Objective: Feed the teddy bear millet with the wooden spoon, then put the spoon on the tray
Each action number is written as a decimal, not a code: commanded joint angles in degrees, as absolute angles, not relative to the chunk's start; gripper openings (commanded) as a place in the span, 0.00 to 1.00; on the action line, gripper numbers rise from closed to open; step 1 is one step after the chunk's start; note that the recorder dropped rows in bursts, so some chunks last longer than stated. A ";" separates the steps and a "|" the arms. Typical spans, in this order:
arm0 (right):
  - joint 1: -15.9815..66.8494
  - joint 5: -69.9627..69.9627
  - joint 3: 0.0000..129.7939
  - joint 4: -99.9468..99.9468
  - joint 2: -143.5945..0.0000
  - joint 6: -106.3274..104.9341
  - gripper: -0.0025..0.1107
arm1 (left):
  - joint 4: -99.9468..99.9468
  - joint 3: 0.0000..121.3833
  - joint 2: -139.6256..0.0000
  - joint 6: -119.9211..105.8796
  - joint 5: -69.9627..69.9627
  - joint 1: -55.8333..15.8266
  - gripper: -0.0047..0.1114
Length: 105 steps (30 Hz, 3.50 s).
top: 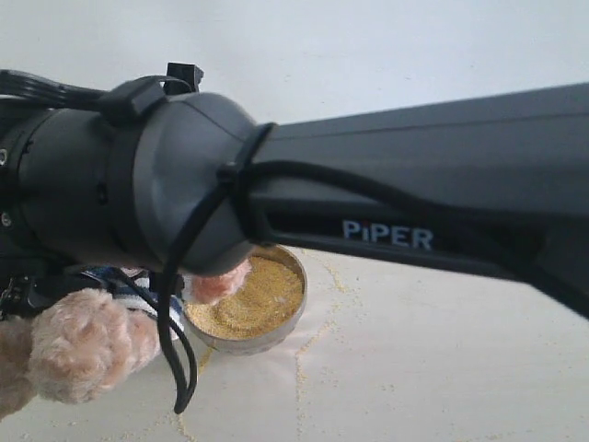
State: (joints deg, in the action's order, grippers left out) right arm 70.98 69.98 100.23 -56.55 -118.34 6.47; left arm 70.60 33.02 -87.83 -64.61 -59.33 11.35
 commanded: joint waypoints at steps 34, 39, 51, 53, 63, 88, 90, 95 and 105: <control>55.01 69.96 72.59 -29.15 -87.00 4.55 0.02 | 75.68 35.00 -87.41 -66.89 -54.27 14.37 0.08; 57.57 69.96 69.29 -26.52 -87.00 -0.39 0.02 | 78.41 35.00 -87.41 -67.56 -51.88 14.37 0.08; 64.57 67.63 69.29 -44.72 -94.48 -4.63 0.02 | 80.34 35.00 -87.41 -69.05 -48.59 14.37 0.08; 64.57 64.47 69.29 -46.72 -96.51 -4.63 0.02 | 80.34 35.00 -87.41 -69.05 -49.16 14.37 0.08; 64.57 63.27 82.40 -39.46 -109.52 -12.79 0.02 | 78.00 35.00 -87.41 -69.88 -44.65 14.37 0.08; 64.47 65.81 82.40 -36.34 -113.81 -13.43 0.02 | 79.27 35.00 -87.41 -69.04 -45.53 14.37 0.08; 64.47 65.81 82.40 -35.12 -113.81 -13.58 0.02 | 79.27 35.00 -87.41 -69.28 -46.18 14.37 0.08; 63.65 66.10 82.40 -38.63 -113.81 -7.56 0.02 | 78.98 35.00 -87.41 -69.28 -46.55 14.37 0.08; 60.52 66.62 82.40 -26.88 -113.81 -13.60 0.02 | 80.46 35.00 -87.41 -69.85 -44.85 14.37 0.08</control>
State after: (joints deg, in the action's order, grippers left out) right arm 60.71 66.19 82.15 -29.51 -114.12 -12.45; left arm 79.08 34.87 -87.90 -69.55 -44.46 14.23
